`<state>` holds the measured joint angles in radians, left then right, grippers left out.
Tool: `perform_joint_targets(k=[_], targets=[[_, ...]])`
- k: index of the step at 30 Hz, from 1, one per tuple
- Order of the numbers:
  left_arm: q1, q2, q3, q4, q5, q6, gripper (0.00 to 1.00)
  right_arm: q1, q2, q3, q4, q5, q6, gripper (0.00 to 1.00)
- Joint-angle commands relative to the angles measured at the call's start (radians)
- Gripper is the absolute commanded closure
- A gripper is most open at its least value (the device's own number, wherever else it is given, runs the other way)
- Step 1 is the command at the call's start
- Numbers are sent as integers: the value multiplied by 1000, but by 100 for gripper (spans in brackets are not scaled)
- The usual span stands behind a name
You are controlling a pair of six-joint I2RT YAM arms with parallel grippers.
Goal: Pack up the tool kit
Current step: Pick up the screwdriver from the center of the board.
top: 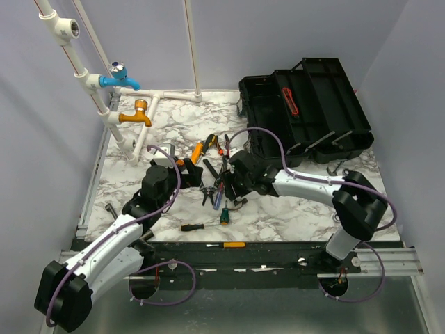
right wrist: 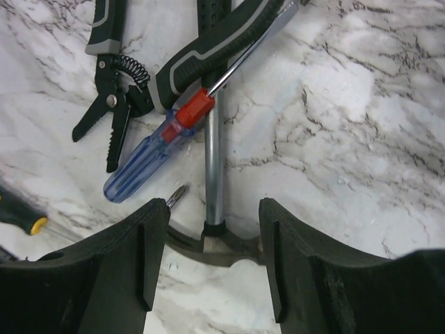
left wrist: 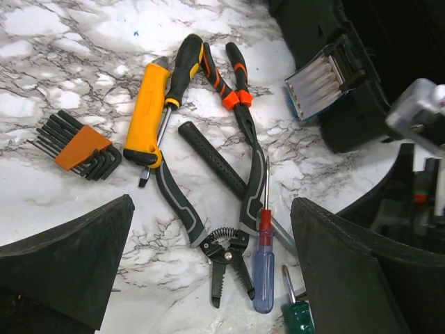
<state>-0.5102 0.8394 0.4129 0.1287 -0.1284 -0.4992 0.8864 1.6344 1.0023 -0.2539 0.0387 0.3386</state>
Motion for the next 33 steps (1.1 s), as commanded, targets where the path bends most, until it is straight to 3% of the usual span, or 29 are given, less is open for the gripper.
perform_joint_targets(k=[1, 11, 16, 23, 33], targets=[[2, -24, -12, 8, -47, 4, 1, 31, 88, 84, -27, 112, -71, 41], [3, -1, 9, -20, -62, 1, 1, 37, 81, 102, 47, 86, 41, 41], [2, -21, 4, -36, -86, -8, 2, 39, 67, 100, 41, 159, 297, 38], [2, -52, -5, -33, -72, -4, 1, 82, -30, -83, 242, 213, 582, 31], [2, -49, -7, -8, -10, 3, 1, 82, 37, -99, 313, 171, 650, 37]])
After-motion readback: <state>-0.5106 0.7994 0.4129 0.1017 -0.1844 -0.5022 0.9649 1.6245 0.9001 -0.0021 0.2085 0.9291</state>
